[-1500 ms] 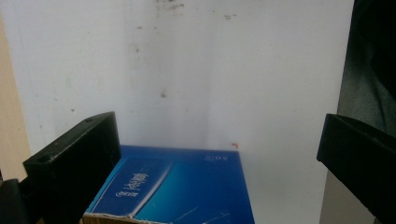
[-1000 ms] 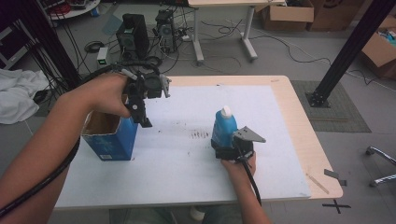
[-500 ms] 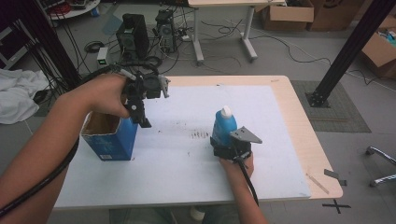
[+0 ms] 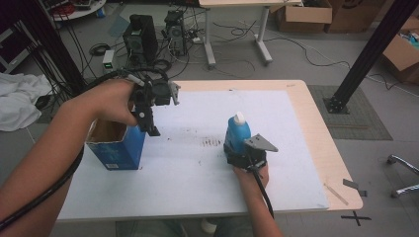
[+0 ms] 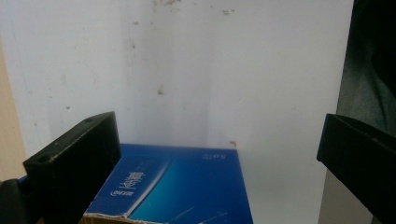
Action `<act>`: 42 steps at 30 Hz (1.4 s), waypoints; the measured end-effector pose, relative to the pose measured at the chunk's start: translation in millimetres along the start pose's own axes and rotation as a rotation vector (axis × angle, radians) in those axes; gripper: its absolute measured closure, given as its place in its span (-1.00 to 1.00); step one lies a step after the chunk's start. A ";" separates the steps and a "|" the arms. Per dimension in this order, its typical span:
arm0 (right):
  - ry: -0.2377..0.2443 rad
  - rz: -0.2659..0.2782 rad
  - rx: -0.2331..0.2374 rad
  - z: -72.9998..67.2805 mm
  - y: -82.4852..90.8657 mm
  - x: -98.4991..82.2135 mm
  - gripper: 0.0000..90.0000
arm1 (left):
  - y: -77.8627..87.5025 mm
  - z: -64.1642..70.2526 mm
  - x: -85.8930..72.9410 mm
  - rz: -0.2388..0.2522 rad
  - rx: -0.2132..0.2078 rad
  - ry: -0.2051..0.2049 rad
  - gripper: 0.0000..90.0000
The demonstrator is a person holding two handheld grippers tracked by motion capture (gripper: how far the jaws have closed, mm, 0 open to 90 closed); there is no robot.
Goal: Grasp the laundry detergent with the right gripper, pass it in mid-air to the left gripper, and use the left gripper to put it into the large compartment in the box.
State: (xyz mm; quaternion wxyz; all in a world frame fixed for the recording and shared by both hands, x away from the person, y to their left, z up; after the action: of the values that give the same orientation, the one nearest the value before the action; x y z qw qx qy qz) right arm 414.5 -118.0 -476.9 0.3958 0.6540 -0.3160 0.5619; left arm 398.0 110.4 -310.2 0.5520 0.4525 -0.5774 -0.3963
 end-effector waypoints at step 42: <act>0.058 -0.009 -0.007 -3.1 0.3 1.5 -0.03 | -0.5 4.3 2.4 0.008 -0.002 -0.003 -1.00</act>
State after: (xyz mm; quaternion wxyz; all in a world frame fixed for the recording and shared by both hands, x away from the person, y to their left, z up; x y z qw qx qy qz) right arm 413.0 -115.4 -475.2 0.4094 0.6375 -0.3032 0.5780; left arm 393.8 107.8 -310.3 0.5531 0.4490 -0.5797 -0.3955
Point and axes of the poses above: each handheld gripper's, and its own axes: y roughly backward along the jaws, x roughly out of its top, z roughly to its right, the point moved 10 cm from there along -y, roughly forward along the jaws, and after that the axes turned 12 degrees about z, right-handed, at the moved point
